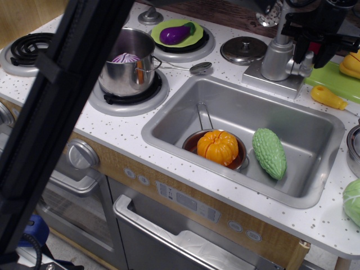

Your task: Turn lever vertical to front

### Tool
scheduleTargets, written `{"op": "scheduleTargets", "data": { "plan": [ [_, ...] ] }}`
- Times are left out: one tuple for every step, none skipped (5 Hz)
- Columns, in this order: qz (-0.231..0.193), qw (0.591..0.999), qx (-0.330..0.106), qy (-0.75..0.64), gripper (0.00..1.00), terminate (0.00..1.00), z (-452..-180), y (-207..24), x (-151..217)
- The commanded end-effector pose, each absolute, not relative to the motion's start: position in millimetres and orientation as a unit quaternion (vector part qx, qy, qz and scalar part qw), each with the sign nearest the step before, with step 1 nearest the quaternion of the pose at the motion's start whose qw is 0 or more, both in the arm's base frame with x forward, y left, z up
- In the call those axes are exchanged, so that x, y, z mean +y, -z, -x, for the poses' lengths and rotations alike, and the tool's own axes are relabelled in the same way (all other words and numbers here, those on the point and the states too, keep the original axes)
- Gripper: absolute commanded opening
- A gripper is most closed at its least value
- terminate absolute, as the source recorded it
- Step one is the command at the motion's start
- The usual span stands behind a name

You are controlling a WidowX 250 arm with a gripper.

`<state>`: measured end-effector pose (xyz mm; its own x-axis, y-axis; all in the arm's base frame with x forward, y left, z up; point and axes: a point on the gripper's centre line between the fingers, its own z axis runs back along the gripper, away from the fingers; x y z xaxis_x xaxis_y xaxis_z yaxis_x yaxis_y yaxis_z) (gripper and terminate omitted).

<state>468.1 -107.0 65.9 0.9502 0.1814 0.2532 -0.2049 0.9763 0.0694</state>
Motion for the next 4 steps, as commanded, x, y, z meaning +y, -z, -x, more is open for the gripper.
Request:
{"op": "scheduleTargets", "data": {
  "plan": [
    [-0.015, 0.987, -0.123, -0.105, 0.0, 0.0, -463.2, -71.5, -114.6],
    [-0.008, 0.989, -0.105, -0.102, 0.0, 0.0, -459.4, -62.5, -118.1],
    [-0.006, 0.99, -0.101, -0.103, 0.0, 0.0, -454.1, -51.8, -121.4],
    [-0.002, 0.99, -0.1, -0.101, 0.0, 0.0, -452.4, -37.4, -121.1]
  ]
}}
